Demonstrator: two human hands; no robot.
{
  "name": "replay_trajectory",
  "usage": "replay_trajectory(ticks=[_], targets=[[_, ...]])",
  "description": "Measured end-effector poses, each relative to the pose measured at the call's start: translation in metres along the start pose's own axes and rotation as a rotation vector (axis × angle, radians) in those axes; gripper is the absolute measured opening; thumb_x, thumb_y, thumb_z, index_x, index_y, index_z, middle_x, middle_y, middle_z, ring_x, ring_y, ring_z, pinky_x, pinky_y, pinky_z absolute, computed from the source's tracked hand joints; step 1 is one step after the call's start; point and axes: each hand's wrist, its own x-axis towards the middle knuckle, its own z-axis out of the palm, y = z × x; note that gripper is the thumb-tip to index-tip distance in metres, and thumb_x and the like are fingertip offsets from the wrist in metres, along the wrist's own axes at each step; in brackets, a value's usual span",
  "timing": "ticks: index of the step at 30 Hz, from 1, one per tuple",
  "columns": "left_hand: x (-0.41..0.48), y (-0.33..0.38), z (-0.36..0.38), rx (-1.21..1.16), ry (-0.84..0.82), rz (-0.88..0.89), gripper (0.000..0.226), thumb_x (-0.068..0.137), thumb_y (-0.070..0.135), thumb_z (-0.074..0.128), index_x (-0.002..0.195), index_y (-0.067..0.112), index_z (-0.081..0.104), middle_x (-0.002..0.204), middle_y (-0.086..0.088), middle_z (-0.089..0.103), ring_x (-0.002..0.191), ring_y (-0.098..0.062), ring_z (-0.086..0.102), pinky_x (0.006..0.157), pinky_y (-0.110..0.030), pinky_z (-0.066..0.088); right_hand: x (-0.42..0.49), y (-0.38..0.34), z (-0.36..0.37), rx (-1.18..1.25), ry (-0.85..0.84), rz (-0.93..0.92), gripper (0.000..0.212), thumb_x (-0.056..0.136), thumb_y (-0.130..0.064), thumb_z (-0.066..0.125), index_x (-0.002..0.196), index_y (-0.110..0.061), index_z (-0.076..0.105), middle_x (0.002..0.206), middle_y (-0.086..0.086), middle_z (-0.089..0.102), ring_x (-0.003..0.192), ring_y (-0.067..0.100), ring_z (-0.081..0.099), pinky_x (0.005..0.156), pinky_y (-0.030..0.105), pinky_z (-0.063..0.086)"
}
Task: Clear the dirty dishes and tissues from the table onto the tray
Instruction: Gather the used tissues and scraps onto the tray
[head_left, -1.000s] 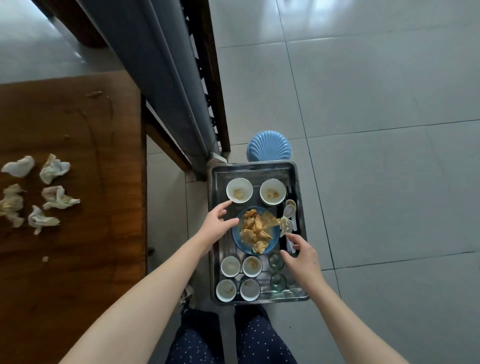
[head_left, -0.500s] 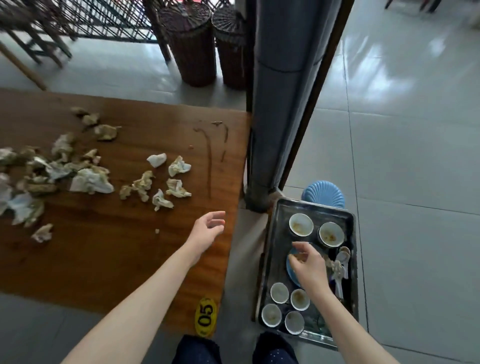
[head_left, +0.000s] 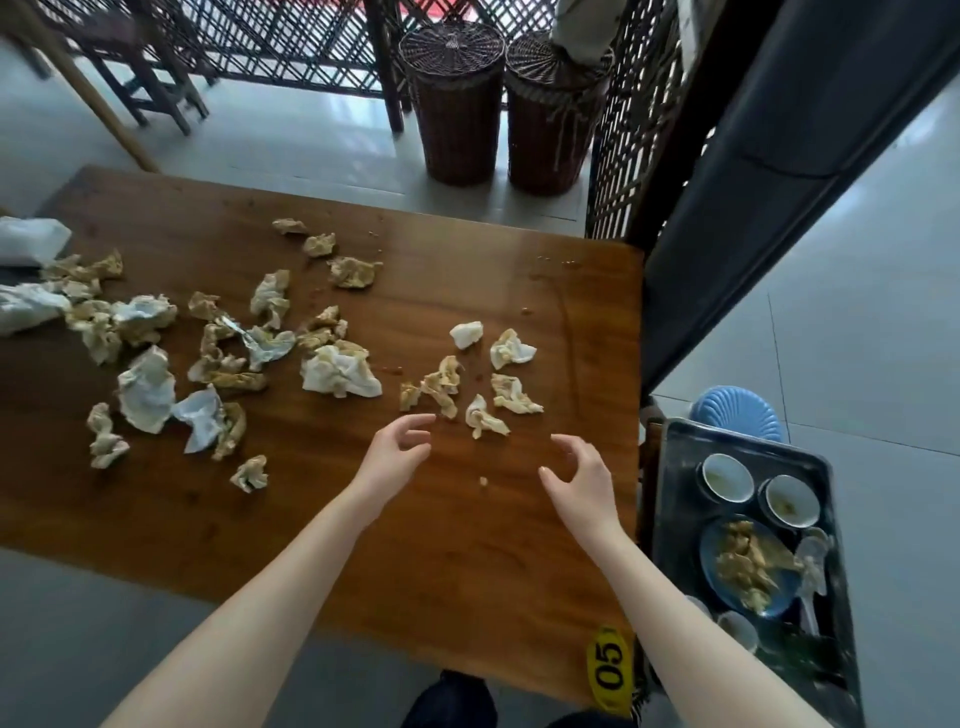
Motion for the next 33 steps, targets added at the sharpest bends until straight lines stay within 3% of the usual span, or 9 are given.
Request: replay_trajectory(ticks=[5,8,15,18,23,25,27,30,33], targets=[[0.013,-0.014,-0.047,-0.008,-0.007,-0.001,0.035,0.093,0.015,0.056,0.121,0.037,0.057,0.115,0.003,0.061,0.105,-0.011,0.058,0.076,-0.021,0.048,0.033,-0.035,0.041,-0.060,0.000,-0.024,0.054,0.079,-0.019,0.074,0.128,-0.016,0.052,0.130,0.001,0.051,0.124,0.017,0.047,0.101,0.023,0.036],[0.022,-0.019,-0.065,-0.009,-0.008,-0.004,0.035,0.093,0.015,0.056,0.122,0.035,0.056,0.116,0.002,0.061,0.108,-0.015,0.058,0.084,-0.026,0.048,0.055,-0.045,0.062,-0.195,0.032,0.034,0.070,0.072,-0.036,0.078,0.132,-0.021,0.046,0.137,0.001,0.045,0.128,0.019,0.043,0.104,0.036,0.040],[0.042,-0.023,-0.083,-0.021,-0.012,-0.003,0.034,0.094,0.018,0.056,0.125,0.032,0.056,0.116,0.005,0.061,0.109,-0.012,0.057,0.087,-0.028,0.048,0.099,-0.051,0.098,-0.451,-0.090,0.151,0.097,0.068,-0.053,0.074,0.146,-0.029,0.020,0.158,0.005,0.012,0.145,0.025,0.011,0.115,0.049,0.014],[0.049,-0.022,-0.080,-0.019,-0.022,0.003,0.034,0.094,0.018,0.057,0.126,0.031,0.056,0.116,0.006,0.061,0.109,-0.010,0.056,0.088,-0.027,0.048,0.105,-0.046,0.104,-0.522,-0.080,0.137,0.084,0.075,-0.050,0.070,0.144,-0.026,0.029,0.156,0.005,0.019,0.144,0.025,0.016,0.114,0.048,0.017],[0.067,-0.012,-0.065,0.002,-0.023,0.071,0.031,0.093,0.017,0.059,0.122,0.028,0.058,0.112,0.005,0.062,0.105,-0.008,0.057,0.081,-0.017,0.048,0.093,-0.039,0.101,-0.538,0.104,-0.001,0.038,0.086,-0.025,0.065,0.123,-0.019,0.056,0.133,0.001,0.051,0.120,0.020,0.048,0.098,0.034,0.044],[0.076,-0.005,-0.056,0.115,-0.006,0.175,0.033,0.092,0.015,0.060,0.123,0.024,0.058,0.113,0.004,0.061,0.098,-0.006,0.059,0.072,-0.008,0.045,0.087,-0.034,0.095,-0.519,0.115,-0.033,0.029,0.088,-0.017,0.064,0.117,-0.017,0.061,0.124,0.001,0.057,0.111,0.017,0.053,0.090,0.030,0.049],[0.086,0.002,-0.047,0.300,-0.020,0.306,0.039,0.092,0.007,0.057,0.128,0.022,0.055,0.123,0.002,0.055,0.103,-0.008,0.056,0.078,-0.006,0.043,0.082,-0.029,0.089,-0.489,0.113,-0.046,0.024,0.089,-0.011,0.062,0.113,-0.015,0.064,0.117,0.001,0.060,0.104,0.016,0.055,0.085,0.027,0.049],[0.106,0.010,-0.039,0.720,-0.101,0.535,0.070,0.083,-0.014,0.053,0.142,0.022,0.040,0.147,-0.005,0.035,0.130,-0.024,0.041,0.101,-0.028,0.043,0.073,-0.023,0.081,-0.416,0.115,-0.039,0.020,0.090,-0.008,0.060,0.108,-0.012,0.067,0.111,0.002,0.063,0.100,0.015,0.056,0.081,0.025,0.051],[0.131,0.019,-0.040,1.177,-0.276,0.686,0.104,0.076,-0.015,0.060,0.150,0.035,0.007,0.159,-0.004,0.004,0.143,-0.030,0.018,0.110,-0.041,0.033,0.062,-0.015,0.072,-0.372,0.128,-0.028,0.018,0.090,-0.008,0.061,0.106,-0.012,0.068,0.108,0.001,0.063,0.098,0.011,0.055,0.080,0.021,0.050]])
